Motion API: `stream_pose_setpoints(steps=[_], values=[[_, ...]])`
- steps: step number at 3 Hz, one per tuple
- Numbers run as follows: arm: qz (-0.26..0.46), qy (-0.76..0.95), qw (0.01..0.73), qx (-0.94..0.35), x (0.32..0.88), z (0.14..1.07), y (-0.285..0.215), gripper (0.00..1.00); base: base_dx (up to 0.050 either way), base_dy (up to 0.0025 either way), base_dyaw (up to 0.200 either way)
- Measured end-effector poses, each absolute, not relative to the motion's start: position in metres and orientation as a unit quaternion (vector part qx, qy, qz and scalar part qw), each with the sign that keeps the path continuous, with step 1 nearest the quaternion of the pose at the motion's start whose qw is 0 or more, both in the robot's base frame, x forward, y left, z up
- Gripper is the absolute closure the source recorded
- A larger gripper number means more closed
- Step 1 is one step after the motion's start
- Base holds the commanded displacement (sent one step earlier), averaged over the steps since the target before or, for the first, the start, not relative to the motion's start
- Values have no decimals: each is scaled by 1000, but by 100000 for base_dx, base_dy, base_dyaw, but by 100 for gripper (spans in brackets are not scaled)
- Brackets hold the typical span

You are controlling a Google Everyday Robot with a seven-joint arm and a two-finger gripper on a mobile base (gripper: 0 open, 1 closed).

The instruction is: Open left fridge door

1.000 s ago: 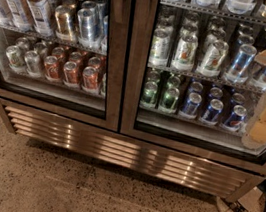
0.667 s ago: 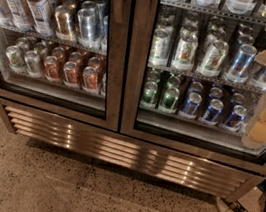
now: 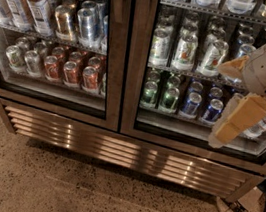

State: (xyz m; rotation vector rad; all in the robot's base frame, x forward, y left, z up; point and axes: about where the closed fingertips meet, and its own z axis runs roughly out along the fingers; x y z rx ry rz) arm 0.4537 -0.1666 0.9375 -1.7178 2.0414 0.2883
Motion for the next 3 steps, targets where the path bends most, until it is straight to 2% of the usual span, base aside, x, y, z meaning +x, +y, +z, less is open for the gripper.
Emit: stream_pose_setpoints(steps=[1,2,3], values=[[215,681,289,-637,474,901,-137,0,0,0,0],[273,654,306,-636,480,882,-121,0,0,0,0],[273,654,306,-636,480,882,-121,0,0,0,0]])
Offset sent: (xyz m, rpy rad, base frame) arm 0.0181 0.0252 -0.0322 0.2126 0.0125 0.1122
